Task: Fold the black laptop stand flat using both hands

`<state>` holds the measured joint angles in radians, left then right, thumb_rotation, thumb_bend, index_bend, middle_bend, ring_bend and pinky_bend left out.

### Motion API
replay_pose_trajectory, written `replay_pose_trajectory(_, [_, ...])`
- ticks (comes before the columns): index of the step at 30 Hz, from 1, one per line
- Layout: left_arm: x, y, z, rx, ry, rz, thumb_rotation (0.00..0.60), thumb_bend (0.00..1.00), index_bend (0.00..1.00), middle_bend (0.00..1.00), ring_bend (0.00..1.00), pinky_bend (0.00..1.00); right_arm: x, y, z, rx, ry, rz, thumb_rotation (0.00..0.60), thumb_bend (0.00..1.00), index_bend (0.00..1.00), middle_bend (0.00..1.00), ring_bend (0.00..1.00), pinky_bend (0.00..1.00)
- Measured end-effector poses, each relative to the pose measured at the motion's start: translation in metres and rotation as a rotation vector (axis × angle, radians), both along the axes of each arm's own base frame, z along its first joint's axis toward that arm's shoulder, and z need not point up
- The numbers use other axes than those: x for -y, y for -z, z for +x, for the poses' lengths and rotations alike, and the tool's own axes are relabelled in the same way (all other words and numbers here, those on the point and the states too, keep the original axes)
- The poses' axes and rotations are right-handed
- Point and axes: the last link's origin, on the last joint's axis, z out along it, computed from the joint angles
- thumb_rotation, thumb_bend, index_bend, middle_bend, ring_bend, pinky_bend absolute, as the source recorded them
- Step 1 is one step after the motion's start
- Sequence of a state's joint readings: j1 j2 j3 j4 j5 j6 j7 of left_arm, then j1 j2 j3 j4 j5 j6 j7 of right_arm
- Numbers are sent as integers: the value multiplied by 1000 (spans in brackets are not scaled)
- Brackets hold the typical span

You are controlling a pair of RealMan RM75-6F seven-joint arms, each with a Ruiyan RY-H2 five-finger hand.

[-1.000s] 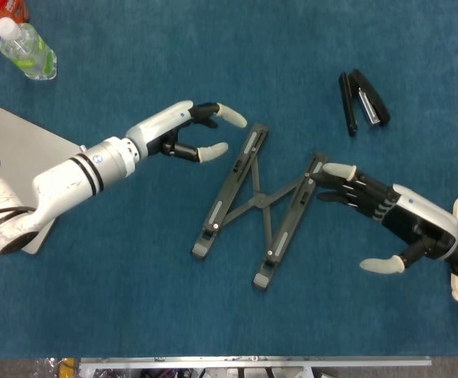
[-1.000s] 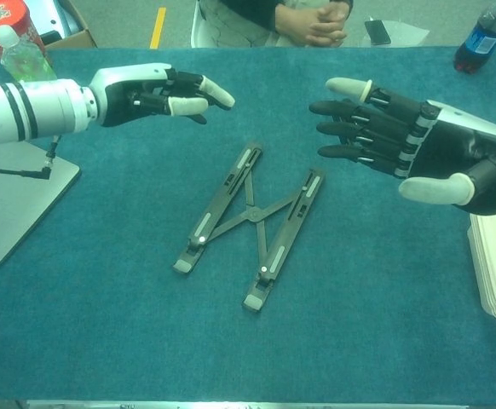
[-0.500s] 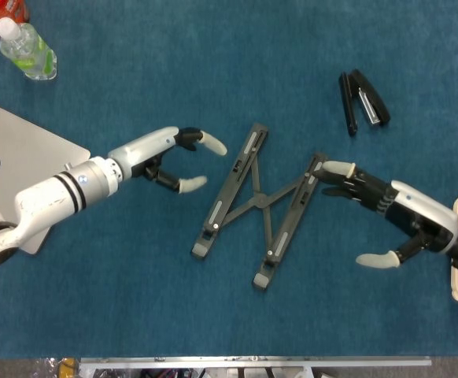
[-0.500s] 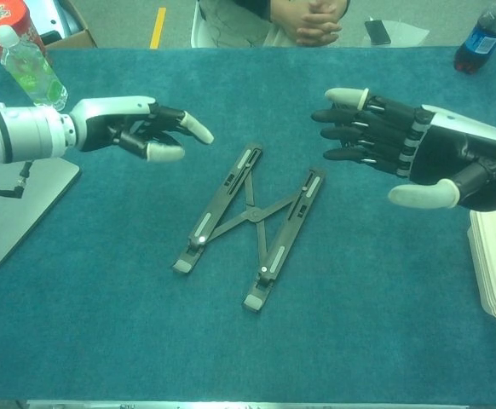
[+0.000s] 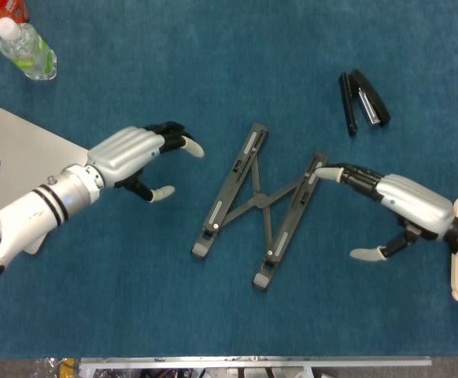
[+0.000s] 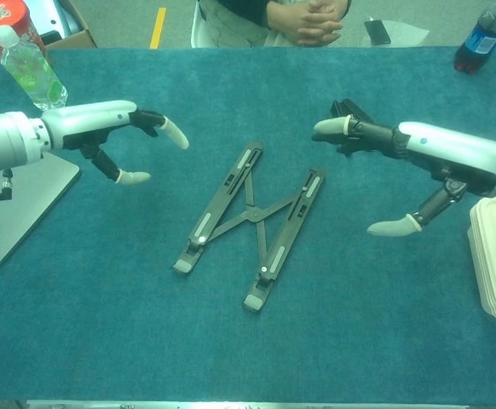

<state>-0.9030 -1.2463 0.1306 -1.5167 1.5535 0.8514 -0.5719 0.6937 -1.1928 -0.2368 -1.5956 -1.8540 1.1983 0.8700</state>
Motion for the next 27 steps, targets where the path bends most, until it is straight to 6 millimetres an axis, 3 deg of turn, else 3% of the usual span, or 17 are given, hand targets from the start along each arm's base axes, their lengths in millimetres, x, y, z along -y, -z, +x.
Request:
replay_pose_trajectory(7, [7,-2,-16,-158,165,166,600,333,152,149,71,134,8,8,-1,-172,-132,-139,600,64,0,70,1,74])
replay_pose_trajectory(13, [12,4,-34,-253,239,259,600,334,1,5,0,100,15,16,2,-297,-247,-270,600,47,0,70,1,74])
replay_pose_trajectory(20, [19,21,-45,-302,254,275,600,334,0,0,0,73,19,28,3,-401,-341,-404,600,48,0,70,0,74])
replay_pose_trajectory(27, [17,35,-39,-293,239,255,600,333,0,0,0,64,28,40,0,-458,-375,-508,600,45,0,43,0,74])
